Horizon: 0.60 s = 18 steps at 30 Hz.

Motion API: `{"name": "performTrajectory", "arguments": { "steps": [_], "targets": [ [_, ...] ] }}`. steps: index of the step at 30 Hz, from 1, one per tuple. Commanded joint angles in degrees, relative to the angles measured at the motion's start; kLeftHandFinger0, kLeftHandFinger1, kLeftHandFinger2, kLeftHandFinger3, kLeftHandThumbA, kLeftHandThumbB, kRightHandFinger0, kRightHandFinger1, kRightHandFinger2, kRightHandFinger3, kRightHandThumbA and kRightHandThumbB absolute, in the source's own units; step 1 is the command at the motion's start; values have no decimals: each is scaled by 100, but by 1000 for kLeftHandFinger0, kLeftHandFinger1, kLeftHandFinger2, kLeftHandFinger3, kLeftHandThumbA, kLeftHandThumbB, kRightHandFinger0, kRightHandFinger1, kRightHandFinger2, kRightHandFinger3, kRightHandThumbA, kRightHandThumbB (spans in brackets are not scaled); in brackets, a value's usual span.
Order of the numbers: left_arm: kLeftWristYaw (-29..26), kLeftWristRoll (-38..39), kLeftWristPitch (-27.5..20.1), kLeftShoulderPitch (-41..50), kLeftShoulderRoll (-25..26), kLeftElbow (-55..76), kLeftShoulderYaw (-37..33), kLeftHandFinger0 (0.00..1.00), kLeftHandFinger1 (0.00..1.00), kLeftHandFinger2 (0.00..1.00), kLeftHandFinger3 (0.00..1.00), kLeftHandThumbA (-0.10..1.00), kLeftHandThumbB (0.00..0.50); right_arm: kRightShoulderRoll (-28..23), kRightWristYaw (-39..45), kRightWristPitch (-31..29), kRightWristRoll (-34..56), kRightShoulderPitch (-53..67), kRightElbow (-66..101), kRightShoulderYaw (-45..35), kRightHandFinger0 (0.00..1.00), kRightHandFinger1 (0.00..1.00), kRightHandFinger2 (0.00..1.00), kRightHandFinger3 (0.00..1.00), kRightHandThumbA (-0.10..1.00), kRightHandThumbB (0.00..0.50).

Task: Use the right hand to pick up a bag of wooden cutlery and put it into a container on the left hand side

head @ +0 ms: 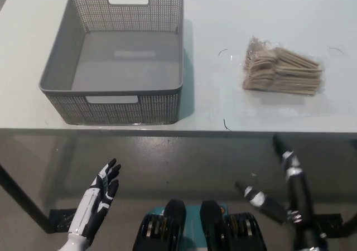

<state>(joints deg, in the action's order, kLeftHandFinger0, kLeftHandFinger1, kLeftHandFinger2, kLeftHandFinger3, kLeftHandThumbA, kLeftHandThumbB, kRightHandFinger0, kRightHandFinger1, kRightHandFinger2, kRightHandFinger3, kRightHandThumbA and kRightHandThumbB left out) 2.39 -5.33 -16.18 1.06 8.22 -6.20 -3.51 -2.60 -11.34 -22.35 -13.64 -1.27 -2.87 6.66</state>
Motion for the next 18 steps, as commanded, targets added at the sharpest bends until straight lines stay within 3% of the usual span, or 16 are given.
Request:
{"name": "performTrajectory", "arguments": {
  "steps": [1, 4, 6, 7, 10, 12, 14, 18],
  "targets": [
    [54, -95, -359, -85, 99, 65, -23, 1000, 1000, 1000, 1000, 925, 57, -80, -105, -249, -267, -373, 842, -297, 1000, 1000, 1000, 1000, 926, 240],
    [62, -88, -397, -64, 73, 25, -32, 1000, 1000, 1000, 1000, 920, 54, -139, 22, 276, -362, -713, 1099, -443, 1000, 1000, 1000, 1000, 899, 308],
    [63, -75, -400, -52, 67, 26, -19, 1000, 1000, 1000, 1000, 915, 53, -231, 137, 454, -445, -949, 1138, -464, 1000, 1000, 1000, 1000, 910, 321],
    [53, -74, -388, -39, 64, 28, -4, 1000, 1000, 1000, 1000, 919, 61, -396, 321, 723, -533, -1203, 1156, -447, 1000, 1000, 1000, 1000, 943, 355],
    [52, -66, -391, -59, 58, -19, 6, 1000, 1000, 1000, 1000, 930, 68, -714, 655, 1175, -610, -1599, 1159, -414, 1000, 1000, 1000, 1000, 896, 367],
    [48, -84, -396, -43, 52, -27, -1, 1000, 1000, 1000, 1000, 950, 65, -904, 837, 1559, -629, -1941, 1119, -420, 1000, 1000, 1000, 1000, 793, 374],
    [54, -81, -402, -38, 53, -38, -3, 1000, 1000, 1000, 1000, 971, 66, -1077, 992, 1908, -822, -2193, 1085, -372, 1000, 1000, 1000, 1000, 858, 402],
    [74, 5, -372, -28, 24, -44, 10, 1000, 1000, 1000, 1000, 961, 59, -1415, 1386, 2531, -844, -2873, 742, -277, 1000, 1000, 1000, 1000, 806, 445]
  ]
}}
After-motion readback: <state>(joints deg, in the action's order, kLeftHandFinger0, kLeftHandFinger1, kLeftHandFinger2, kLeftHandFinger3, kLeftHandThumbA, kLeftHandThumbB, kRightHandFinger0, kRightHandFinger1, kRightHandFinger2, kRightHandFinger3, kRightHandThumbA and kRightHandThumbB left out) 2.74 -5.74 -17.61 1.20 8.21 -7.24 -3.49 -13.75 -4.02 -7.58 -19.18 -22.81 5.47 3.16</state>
